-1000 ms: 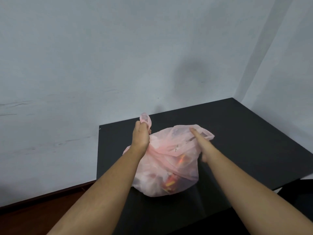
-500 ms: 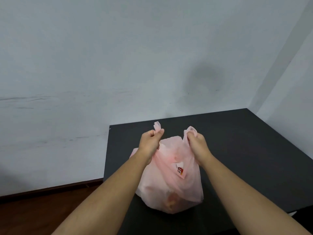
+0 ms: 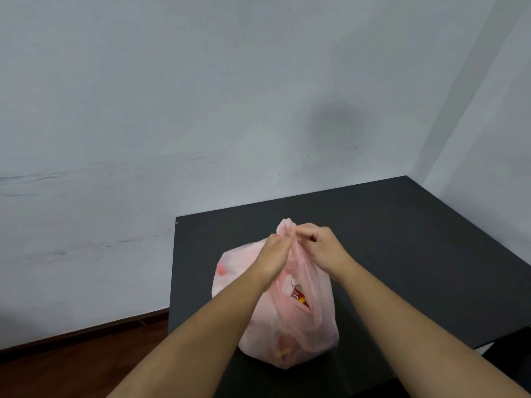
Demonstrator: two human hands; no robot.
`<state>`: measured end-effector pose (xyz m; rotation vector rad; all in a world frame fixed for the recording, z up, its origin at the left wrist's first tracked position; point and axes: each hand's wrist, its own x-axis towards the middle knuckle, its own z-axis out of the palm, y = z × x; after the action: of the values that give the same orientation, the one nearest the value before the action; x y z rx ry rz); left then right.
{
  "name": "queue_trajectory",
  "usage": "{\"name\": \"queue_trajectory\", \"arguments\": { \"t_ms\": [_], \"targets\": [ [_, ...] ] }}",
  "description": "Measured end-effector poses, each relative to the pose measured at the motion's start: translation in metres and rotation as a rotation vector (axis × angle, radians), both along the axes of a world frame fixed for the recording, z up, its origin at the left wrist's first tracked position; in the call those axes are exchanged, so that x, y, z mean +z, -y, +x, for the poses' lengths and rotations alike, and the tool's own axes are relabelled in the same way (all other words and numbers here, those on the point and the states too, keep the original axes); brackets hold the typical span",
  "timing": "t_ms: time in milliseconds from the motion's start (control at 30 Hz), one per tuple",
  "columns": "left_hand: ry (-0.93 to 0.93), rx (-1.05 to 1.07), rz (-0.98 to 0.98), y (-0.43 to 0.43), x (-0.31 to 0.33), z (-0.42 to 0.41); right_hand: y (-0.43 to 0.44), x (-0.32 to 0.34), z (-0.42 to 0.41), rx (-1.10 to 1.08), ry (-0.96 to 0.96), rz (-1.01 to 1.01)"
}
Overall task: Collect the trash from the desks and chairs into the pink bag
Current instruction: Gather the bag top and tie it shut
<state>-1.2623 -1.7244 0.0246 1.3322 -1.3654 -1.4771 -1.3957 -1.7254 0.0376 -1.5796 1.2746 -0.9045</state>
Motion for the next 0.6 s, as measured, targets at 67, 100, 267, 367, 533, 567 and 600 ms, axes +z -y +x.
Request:
{"name": "queue_trajectory", "arguments": {
  "t_ms": [67,100,267,367,533,567,600],
  "targets": [
    [0.047,0.151,0.065,0.007,-0.004,-0.003,0.001,-0.002,0.004,-0.046,-0.117,-0.052],
    [0.067,0.213,0.089,0.01,-0.006,-0.004,0.0,-0.003,0.005,-0.096,-0.145,-0.058],
    [-0.081,0.288,0.144,0.01,0.002,-0.002,-0.007,-0.016,0.0,-0.108,-0.006,0.094],
    [-0.141,0.294,0.131,0.006,0.013,-0.004,-0.008,-0.025,-0.001,0.013,-0.336,0.079],
    [-0.192,0.053,-0.01,-0.002,0.017,0.002,0.0,-0.016,0.0,-0.072,-0.426,0.008],
    [-0.137,0.013,-0.07,-0.001,0.015,-0.001,0.0,-0.013,0.002,-0.041,-0.493,-0.027],
    [-0.083,0.017,-0.133,0.0,0.012,-0.005,0.0,-0.011,0.005,-0.005,-0.541,-0.051]
  ]
}}
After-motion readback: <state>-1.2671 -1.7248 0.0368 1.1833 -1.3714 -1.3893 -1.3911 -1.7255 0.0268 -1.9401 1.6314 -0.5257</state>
